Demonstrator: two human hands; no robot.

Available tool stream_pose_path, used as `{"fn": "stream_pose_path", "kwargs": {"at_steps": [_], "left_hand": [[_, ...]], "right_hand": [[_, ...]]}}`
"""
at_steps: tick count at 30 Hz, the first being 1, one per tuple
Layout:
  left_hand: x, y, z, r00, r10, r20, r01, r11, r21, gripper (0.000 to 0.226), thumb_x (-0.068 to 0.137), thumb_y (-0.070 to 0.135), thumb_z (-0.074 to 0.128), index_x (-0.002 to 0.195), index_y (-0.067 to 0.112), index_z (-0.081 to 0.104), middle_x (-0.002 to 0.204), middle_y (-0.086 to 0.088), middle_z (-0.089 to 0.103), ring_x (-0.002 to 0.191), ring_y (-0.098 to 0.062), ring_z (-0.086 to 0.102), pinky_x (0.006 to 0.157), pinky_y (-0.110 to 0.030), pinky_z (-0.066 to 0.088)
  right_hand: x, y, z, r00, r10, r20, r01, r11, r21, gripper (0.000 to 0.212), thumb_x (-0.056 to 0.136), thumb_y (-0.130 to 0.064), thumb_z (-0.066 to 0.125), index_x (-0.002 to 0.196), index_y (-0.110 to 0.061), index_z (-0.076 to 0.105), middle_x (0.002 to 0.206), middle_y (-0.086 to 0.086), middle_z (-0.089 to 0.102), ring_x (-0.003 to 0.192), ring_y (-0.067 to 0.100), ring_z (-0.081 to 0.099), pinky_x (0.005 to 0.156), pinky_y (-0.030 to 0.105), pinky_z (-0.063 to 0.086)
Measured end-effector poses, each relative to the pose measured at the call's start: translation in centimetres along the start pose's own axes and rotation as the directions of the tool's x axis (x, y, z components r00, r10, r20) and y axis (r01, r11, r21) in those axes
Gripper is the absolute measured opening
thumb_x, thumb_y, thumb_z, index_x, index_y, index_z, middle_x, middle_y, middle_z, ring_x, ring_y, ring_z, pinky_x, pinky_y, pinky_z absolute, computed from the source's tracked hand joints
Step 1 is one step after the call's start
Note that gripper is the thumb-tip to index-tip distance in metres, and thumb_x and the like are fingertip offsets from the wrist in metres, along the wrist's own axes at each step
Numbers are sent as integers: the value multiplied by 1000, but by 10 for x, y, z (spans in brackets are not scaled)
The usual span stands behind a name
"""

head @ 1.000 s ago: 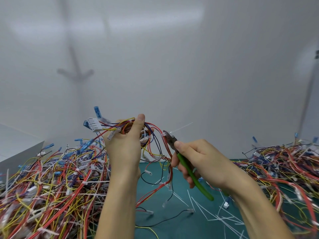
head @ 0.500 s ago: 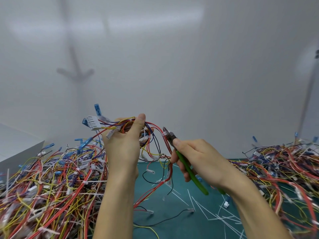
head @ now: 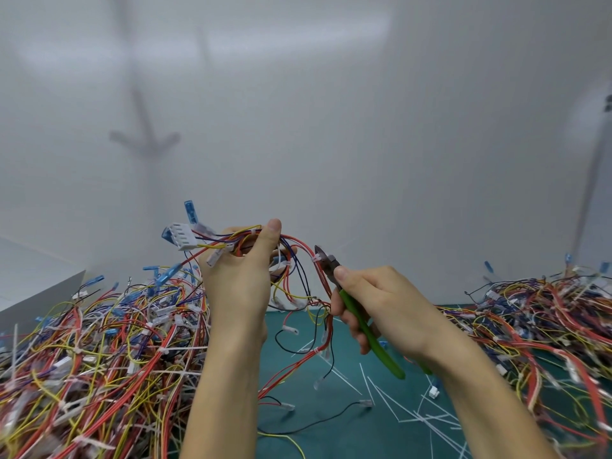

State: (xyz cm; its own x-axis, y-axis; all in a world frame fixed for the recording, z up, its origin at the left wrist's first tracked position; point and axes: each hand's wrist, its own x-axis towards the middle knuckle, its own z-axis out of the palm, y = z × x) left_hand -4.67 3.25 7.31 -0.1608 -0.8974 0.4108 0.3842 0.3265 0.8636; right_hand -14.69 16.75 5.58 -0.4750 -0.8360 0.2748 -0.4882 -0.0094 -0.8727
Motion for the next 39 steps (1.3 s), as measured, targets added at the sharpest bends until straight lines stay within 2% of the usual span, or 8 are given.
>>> {"fn": "stream_pose_path", "kwargs": {"at_steps": [3,8,13,21,25,29,34,39], "left_hand": [[0,0,0,1000,4,-9,-4,1000,-19,30,79,36,80,57,21,67,62,8,71,58,-5,66,50,-15,50],[-2,0,0,999,50,7,-50,999,-11,25,81,36,79,64,21,67,60,15,69,54,6,61,59,-18,50],[-4,1,0,988,150,45,-148,988,-50,15,84,29,76,78,22,65,65,11,70,66,-2,68,61,-22,56],[-9,9,1,975,215,58,-207,972,-115,10,87,25,72,80,26,65,66,16,69,67,2,68,57,-12,51],[-6,7,-1,989,145,38,-140,984,-110,11,87,27,73,79,23,66,63,13,69,65,1,68,57,-13,52],[-2,2,-2,999,34,36,-31,996,-78,12,84,32,76,78,23,70,66,8,71,69,-6,69,71,-31,59],[-5,5,0,994,-24,111,29,999,-46,15,84,30,76,73,21,70,57,10,68,56,1,65,54,-18,56],[-12,7,2,965,-50,259,50,999,8,16,84,24,76,70,20,70,63,4,72,56,-4,68,51,-18,53]], "right_hand": [[0,0,0,1000,6,11,-6,1000,18,54,105,-42,41,71,-8,67,59,6,55,51,23,54,49,33,49],[-2,0,-1,997,37,63,-43,994,96,56,105,-43,40,75,-6,68,62,8,58,52,26,55,51,35,51],[-2,-2,-2,990,42,132,-64,983,171,55,106,-42,36,79,-5,67,63,9,58,50,24,57,50,32,53],[0,-1,-4,983,64,174,-111,955,276,55,107,-40,34,81,-3,64,61,9,56,47,22,56,49,32,55],[2,-1,-5,998,55,13,-56,974,219,53,106,-40,37,80,-3,66,62,7,58,53,23,57,54,37,55],[4,-1,-6,985,-34,-168,62,984,168,47,93,-50,55,89,-6,69,71,0,67,61,19,62,69,45,60],[3,-2,-4,964,-109,-244,136,986,93,20,84,-36,76,87,-17,72,73,1,71,62,18,66,69,45,62],[4,-3,0,950,-133,-281,159,985,72,22,80,-39,81,88,-21,72,73,-2,70,64,16,68,68,46,62]]}}
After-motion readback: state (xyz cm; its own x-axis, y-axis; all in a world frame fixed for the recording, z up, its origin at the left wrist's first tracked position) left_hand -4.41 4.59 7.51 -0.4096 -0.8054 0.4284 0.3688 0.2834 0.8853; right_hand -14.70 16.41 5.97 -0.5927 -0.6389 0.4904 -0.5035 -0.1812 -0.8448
